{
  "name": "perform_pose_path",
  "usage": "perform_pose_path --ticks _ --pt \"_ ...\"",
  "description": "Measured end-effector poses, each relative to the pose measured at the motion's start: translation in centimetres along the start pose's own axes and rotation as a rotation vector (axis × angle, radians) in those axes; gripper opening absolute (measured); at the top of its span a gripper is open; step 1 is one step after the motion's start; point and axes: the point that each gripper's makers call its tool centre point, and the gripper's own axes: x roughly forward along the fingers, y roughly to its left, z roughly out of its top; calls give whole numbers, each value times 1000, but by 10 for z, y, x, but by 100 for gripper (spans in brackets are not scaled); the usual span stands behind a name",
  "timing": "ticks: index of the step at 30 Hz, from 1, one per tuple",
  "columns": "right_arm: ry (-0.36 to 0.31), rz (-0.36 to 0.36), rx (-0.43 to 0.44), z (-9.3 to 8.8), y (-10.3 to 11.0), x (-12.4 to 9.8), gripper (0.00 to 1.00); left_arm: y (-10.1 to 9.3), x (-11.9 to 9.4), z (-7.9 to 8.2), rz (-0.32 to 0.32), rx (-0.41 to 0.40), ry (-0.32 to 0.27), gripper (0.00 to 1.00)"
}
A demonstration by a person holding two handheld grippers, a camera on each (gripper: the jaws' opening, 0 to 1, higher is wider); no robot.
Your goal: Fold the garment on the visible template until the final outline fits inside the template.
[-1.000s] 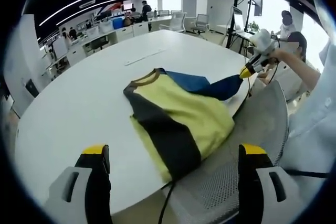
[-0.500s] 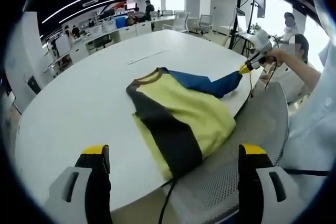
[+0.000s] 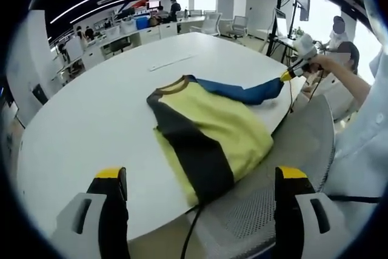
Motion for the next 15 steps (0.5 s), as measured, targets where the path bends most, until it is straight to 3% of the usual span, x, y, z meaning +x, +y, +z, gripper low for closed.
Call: perform_pose_path --ticks 6,15 --pt "-8 -46 25 -6 -36 -10 3 1 0 1 0 3 -5 98" --pt "-10 -59 29 -7 -46 -15 3 0 2 0 -8 2 -9 98"
